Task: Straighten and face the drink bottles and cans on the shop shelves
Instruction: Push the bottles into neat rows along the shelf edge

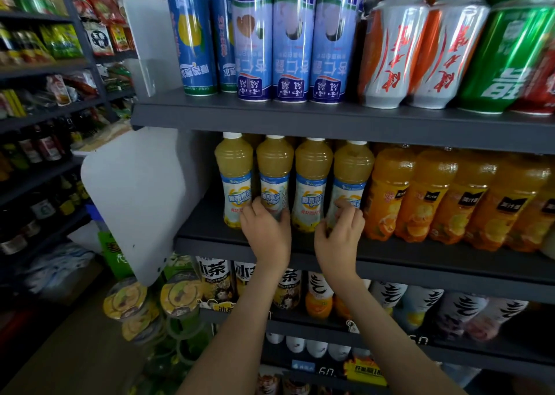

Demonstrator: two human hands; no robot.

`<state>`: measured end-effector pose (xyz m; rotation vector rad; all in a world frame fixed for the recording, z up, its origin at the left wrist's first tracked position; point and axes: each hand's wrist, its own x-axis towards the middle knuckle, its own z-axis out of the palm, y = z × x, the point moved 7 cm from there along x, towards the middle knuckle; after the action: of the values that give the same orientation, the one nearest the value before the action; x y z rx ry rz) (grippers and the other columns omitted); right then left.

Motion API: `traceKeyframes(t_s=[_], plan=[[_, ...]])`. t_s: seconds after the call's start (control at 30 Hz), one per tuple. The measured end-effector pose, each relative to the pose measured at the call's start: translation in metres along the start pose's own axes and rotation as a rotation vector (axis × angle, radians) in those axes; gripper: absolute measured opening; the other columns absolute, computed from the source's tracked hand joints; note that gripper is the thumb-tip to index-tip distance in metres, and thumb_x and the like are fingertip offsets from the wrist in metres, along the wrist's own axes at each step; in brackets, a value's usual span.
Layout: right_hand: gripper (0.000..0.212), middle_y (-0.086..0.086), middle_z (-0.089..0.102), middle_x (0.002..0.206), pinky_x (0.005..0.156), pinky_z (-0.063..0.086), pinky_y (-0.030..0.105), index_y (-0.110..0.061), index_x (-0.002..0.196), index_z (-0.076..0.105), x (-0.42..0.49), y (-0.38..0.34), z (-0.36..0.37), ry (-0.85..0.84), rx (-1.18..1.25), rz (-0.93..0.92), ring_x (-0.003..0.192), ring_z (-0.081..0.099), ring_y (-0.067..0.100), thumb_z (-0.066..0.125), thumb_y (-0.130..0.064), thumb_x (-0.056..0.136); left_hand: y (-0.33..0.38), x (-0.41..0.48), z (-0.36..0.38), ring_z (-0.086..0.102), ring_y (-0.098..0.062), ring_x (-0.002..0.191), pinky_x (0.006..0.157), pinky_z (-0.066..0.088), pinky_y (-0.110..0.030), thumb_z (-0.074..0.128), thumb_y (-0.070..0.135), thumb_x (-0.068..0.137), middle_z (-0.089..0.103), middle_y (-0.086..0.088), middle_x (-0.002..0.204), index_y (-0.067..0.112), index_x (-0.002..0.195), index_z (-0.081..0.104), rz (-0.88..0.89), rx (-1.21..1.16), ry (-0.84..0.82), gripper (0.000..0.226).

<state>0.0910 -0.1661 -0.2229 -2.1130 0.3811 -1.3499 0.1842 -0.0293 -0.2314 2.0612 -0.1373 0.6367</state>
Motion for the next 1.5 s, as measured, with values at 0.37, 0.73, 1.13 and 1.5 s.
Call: traceKeyframes(t_s=[0.37,0.73,1.13,1.5], plan=[[0.038,0.005,0.044,0.097,0.080,0.046,0.036,-0.001,0.113,0.051,-0.011,-0.020,0.021,-0.101,0.059,-0.087,0.093,0.047,0.023,0.059,0.011,0.077,-0.036,0.013,-0.049,0.045,-0.026,0.100,0.080,0.040,-0.033,0.077,0.029,0.077,0.053,-0.016,0.106,0.000,0.111,0.053,0.000,-0.037,0.113,0.051],[0.034,0.005,0.047,0.103,0.088,0.045,0.038,-0.004,0.115,0.051,-0.020,-0.027,0.038,-0.191,0.093,-0.058,0.101,0.050,0.026,0.056,0.008,0.083,-0.058,0.050,-0.037,0.056,-0.027,0.110,0.084,0.042,-0.029,0.076,0.030,0.078,0.061,-0.013,0.117,0.005,0.123,0.052,-0.048,-0.064,-0.237,0.056],[0.027,0.006,0.046,0.093,0.078,0.044,0.035,-0.004,0.110,0.053,-0.038,-0.037,0.034,-0.143,0.046,-0.109,0.087,0.047,0.023,0.050,0.001,0.084,-0.055,0.034,-0.054,0.045,-0.029,0.125,0.102,0.036,-0.031,0.069,0.019,0.084,0.050,-0.016,0.132,0.001,0.137,0.041,0.015,-0.057,-0.102,0.062],[0.017,-0.005,0.046,0.099,0.077,0.037,0.011,-0.011,0.108,0.055,-0.079,0.024,-0.030,-0.231,0.054,0.174,0.088,0.049,0.008,0.052,-0.004,0.093,-0.008,-0.109,-0.008,0.055,-0.020,0.105,0.088,0.039,-0.017,0.057,0.009,0.092,0.059,-0.010,0.111,0.003,0.123,0.054,0.241,-0.244,-0.273,0.031]])
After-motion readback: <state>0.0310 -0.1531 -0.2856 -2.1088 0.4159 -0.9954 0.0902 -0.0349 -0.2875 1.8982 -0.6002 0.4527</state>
